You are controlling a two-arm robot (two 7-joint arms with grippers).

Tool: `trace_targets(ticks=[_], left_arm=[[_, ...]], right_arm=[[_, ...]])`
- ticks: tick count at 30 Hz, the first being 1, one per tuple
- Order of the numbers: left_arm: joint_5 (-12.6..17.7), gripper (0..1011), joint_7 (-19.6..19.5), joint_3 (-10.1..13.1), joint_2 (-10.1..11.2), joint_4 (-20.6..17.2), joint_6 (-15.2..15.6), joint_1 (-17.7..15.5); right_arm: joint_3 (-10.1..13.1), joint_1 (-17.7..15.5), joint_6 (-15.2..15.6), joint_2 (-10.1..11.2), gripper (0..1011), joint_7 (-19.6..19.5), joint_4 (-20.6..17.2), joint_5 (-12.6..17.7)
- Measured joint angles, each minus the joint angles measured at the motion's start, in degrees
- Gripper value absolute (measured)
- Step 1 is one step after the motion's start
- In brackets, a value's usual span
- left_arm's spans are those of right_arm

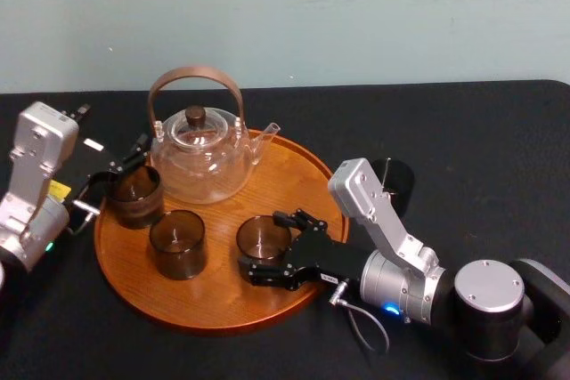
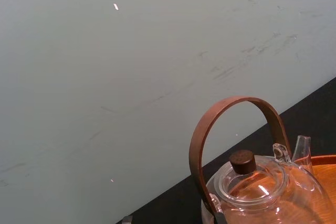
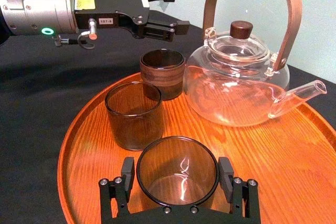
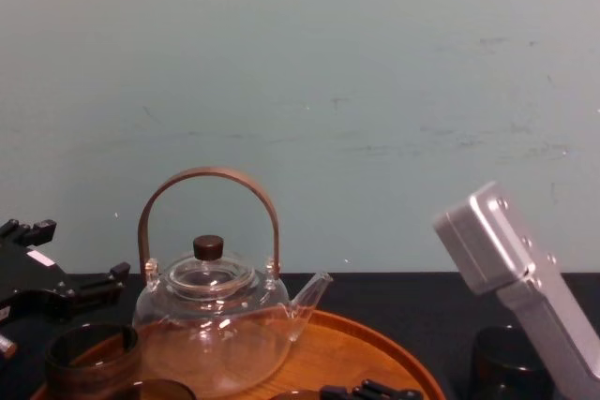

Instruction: Pick up the glass from the table and place it on the tray.

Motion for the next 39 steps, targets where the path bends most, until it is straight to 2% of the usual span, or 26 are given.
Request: trace_targets(ticks=[6, 13, 18, 25, 29, 31, 32, 33, 36, 39], left_arm=[[0.0, 1001, 0.0, 0.0, 0.0, 0.0, 0.0, 0.0], [0.0, 1001, 0.0, 0.0, 0.0, 0.0, 0.0, 0.0], [0.0, 1002, 0.0, 0.0, 0.0, 0.0, 0.0, 0.0], [0.0, 1001, 0.0, 0.0, 0.0, 0.0, 0.0, 0.0], [0.0, 1001, 0.0, 0.0, 0.0, 0.0, 0.0, 0.0], [0.0, 1000, 0.0, 0.0, 0.0, 0.0, 0.0, 0.0], [0.0, 1001, 0.0, 0.0, 0.0, 0.0, 0.0, 0.0], [0.0, 1001, 0.0, 0.0, 0.0, 0.0, 0.0, 0.0], [0.0, 1002, 0.0, 0.0, 0.0, 0.0, 0.0, 0.0], [0.0, 1001, 0.0, 0.0, 0.0, 0.0, 0.0, 0.0]], right_arm=[[0.26, -0.47, -1.28, 0.7, 1002, -0.11, -1.31, 0.12], [1.68, -2.54, -3.4, 2.98, 1003, -1.25, -6.91, 0.05], [3.54, -4.96, -4.35, 4.99, 1002, -2.91, -11.59, -0.3], [7.33, -10.27, -4.86, 7.16, 1002, -6.36, -16.51, -0.45], [10.81, -15.25, -4.61, 8.33, 1002, -8.98, -18.93, -0.19], [12.21, -17.11, -4.35, 8.73, 1002, -9.93, -19.6, 0.06], [13.62, -18.95, -4.15, 9.06, 1002, -10.82, -20.09, 0.38], [13.62, -18.95, -4.15, 9.06, 1002, -10.82, -20.09, 0.38], [17.13, -22.7, -4.09, 9.49, 1002, -12.6, -20.93, 1.39], [18.77, -24.3, -4.23, 9.53, 1002, -13.24, -21.28, 1.81]])
